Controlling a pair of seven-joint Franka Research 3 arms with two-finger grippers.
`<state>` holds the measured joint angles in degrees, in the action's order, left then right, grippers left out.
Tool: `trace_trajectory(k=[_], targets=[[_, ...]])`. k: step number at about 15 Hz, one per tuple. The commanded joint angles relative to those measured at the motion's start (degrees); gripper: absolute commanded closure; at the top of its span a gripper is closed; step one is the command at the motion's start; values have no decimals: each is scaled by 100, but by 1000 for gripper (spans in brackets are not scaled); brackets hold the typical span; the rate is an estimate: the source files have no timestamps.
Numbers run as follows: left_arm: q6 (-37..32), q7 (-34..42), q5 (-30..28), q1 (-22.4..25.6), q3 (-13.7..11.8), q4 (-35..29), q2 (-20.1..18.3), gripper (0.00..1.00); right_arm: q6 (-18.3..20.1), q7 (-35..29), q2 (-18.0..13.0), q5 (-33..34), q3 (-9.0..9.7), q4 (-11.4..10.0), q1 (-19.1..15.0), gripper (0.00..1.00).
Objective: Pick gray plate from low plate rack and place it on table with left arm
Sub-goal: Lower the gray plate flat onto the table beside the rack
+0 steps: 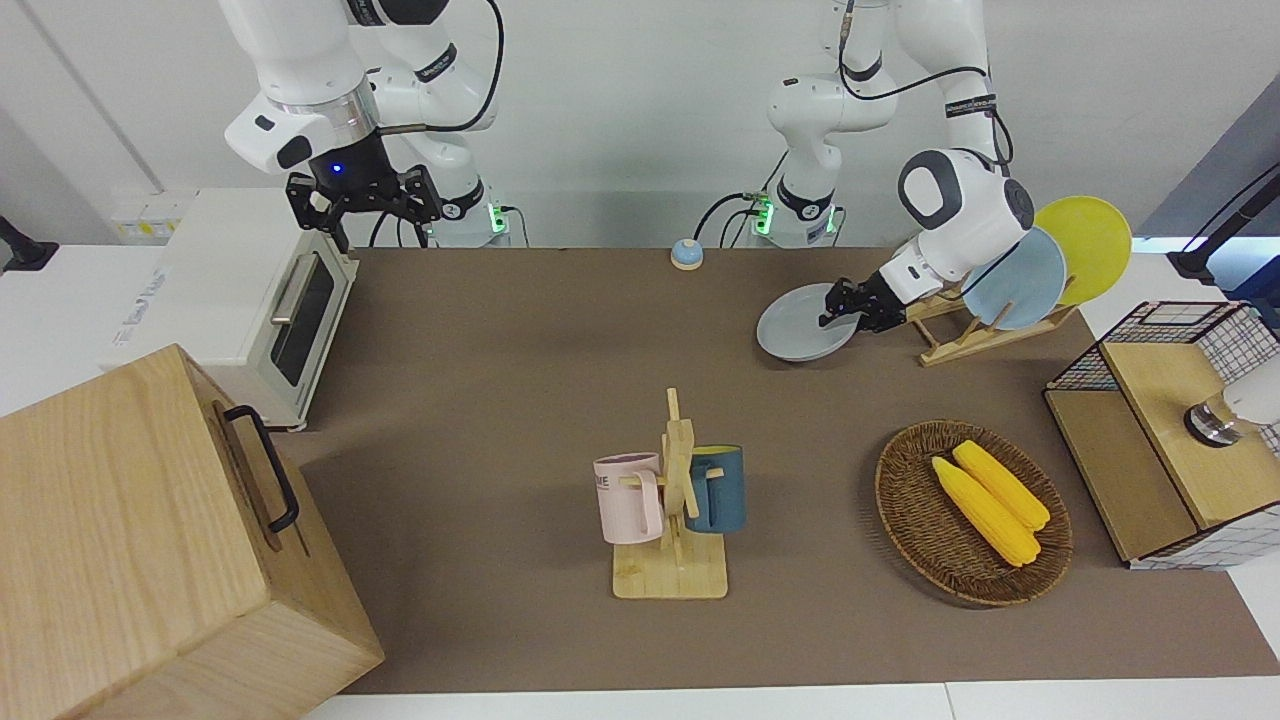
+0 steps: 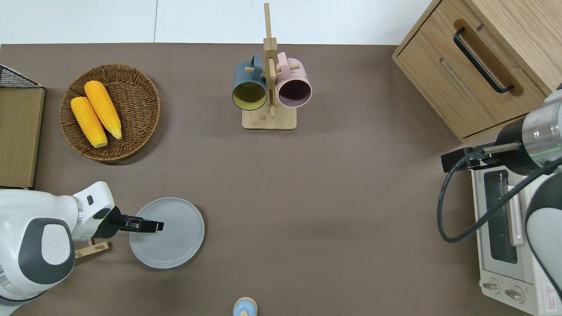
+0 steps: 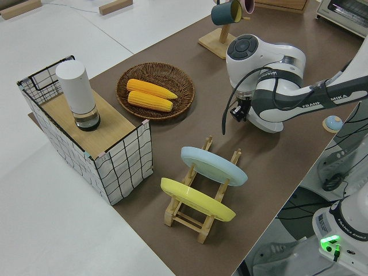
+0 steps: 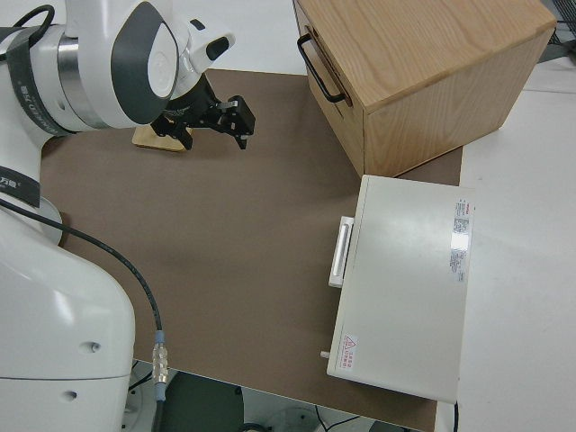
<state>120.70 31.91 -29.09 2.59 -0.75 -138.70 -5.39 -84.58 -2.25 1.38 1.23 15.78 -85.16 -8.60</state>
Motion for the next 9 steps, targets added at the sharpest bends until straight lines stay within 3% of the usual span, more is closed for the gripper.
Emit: trace_trajectory(k=[1, 9], targets=[[190, 113, -106, -4, 4, -96, -23, 2, 82, -74, -7, 9, 101, 52, -116, 17], [322, 35, -62, 22, -4, -43, -111, 2, 82, -74, -7, 9, 101, 52, -107, 17]])
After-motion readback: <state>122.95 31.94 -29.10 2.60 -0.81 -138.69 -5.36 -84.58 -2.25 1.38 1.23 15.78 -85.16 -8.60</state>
